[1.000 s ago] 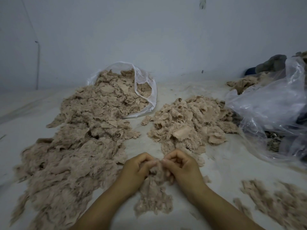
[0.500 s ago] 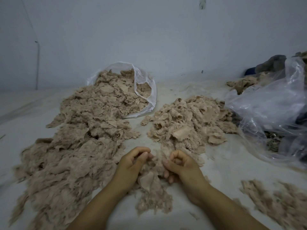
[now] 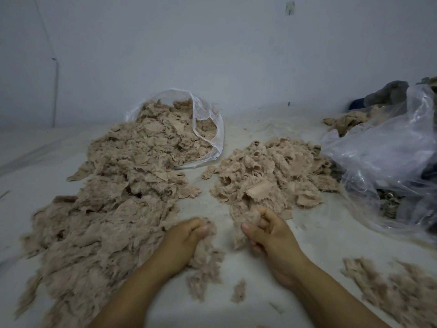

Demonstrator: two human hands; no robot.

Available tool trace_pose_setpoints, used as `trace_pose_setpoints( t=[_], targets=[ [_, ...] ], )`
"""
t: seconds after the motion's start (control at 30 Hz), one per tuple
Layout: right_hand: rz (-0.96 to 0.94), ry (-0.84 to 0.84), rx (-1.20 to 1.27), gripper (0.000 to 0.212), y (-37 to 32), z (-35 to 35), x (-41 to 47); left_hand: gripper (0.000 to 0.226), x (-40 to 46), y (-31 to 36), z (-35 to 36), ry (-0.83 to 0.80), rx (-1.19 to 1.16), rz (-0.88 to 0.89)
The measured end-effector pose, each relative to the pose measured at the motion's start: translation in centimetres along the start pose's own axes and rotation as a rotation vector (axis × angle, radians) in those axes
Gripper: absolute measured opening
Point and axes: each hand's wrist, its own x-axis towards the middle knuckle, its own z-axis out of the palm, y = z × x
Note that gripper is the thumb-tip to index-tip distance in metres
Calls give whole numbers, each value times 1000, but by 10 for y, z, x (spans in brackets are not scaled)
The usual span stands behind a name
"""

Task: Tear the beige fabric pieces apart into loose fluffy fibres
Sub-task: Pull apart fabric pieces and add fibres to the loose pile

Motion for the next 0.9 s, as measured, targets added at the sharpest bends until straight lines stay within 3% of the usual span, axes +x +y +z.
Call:
trace_pose_setpoints(
  t=[0.1, 0.17, 0.27, 0.4, 0.5, 0.57, 0.73, 0.9],
  targets=[
    [53, -134, -133, 37, 1, 4, -4, 40, 0, 2, -5, 84, -85, 42],
    [50, -213, -203, 42, 2, 9, -5, 22, -2, 10, -2, -15, -153, 65],
    [71, -271, -216, 56, 3, 12, -4, 33, -6, 15, 6, -133, -231, 92],
    [63, -225, -204, 78, 4, 12, -4, 31, -5, 19, 8, 8, -277, 113],
    [-28, -200, -401, 104, 5, 12, -4, 28, -3, 21, 10, 112, -369, 45],
    [-99, -132, -505, 95, 7, 17, -4, 20, -2, 22, 12, 128, -500, -53],
    [-46, 74, -230, 21, 6, 15, 2, 7, 1, 19, 8, 221, -538, -149],
    [2, 92, -173, 7, 5, 13, 3, 33, -2, 22, 6, -7, -533, -164]
  ],
)
